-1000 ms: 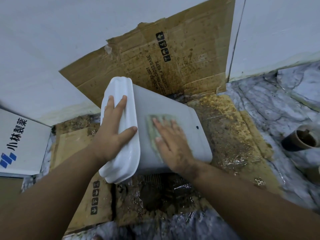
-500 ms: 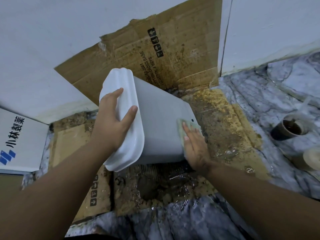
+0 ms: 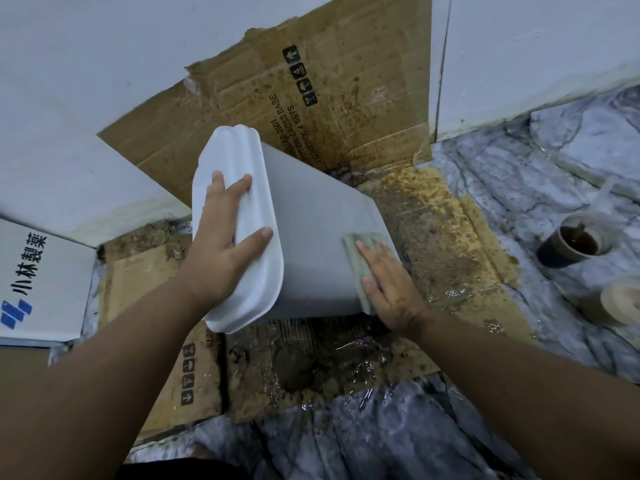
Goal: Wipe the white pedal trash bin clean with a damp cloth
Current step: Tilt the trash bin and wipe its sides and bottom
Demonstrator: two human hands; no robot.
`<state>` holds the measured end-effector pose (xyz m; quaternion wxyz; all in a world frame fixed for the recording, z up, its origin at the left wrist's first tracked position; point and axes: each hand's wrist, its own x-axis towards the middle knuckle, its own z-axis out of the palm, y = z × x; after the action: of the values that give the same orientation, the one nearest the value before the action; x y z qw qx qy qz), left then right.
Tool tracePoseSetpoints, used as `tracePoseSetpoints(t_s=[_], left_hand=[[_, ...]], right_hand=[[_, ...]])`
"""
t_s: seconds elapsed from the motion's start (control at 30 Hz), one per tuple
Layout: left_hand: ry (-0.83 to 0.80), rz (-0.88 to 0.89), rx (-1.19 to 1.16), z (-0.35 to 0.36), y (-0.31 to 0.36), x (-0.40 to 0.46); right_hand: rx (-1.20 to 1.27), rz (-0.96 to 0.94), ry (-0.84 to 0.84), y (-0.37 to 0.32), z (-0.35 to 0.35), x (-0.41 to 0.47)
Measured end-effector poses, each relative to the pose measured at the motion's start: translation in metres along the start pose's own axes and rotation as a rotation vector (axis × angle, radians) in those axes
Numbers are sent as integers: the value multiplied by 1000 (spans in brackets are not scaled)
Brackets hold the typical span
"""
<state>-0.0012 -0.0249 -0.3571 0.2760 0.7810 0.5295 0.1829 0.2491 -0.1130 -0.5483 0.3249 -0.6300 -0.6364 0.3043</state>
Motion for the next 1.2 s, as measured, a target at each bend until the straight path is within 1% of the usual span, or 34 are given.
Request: tracePoseSetpoints(t_s=[0.07, 0.1, 0.13, 0.17, 0.27, 0.33, 0.4, 0.47, 0.53, 0.63, 0.7, 0.77, 0.83, 0.87, 0.9, 0.97, 1.13, 1.2], left_hand=[[1, -1, -5, 0, 0, -1], [3, -1, -2, 1, 0, 0], [6, 1, -2, 1, 0, 0], [8, 4, -6, 1, -1, 1], [13, 12, -28, 0, -4, 1], [12, 5, -39, -1, -5, 1], [10, 11, -42, -1, -5, 1], [11, 22, -35, 0, -6, 0], [12, 17, -33, -1, -8, -1], [15, 12, -28, -2, -10, -2], [20, 18, -26, -1, -10, -2], [21, 25, -26, 0, -8, 0], [14, 37, -24, 1, -6, 2], [11, 42, -23, 2, -5, 3], [10, 47, -22, 2, -5, 4], [12, 53, -23, 1, -7, 5], [0, 39, -48, -1, -9, 4], [1, 25, -49, -1, -7, 3]], right_hand=[[13, 108, 4, 12, 3, -10], [10, 131, 25, 8, 6, -12], [-7, 110, 54, -3, 10, -13], [-28, 45, 79, -21, 13, -11], [-77, -248, 145, -86, 26, 1], [-114, -357, 219, -117, 33, 8], [-156, -411, 280, -119, 37, 12], [-223, -465, 296, -97, 39, 13], [-268, -478, 276, -66, 37, 12], [-272, -373, 175, -17, 31, 7], [-226, -234, 92, 19, 23, -1], [-156, -84, 51, 47, 17, -12], [-92, 52, 17, 58, 13, -20], [-75, 78, 15, 57, 13, -22], [-77, 77, 32, 53, 14, -23], [-112, 4, 80, 30, 18, -19], [-131, -313, 183, -81, 29, 5], [-141, -376, 223, -111, 31, 13]])
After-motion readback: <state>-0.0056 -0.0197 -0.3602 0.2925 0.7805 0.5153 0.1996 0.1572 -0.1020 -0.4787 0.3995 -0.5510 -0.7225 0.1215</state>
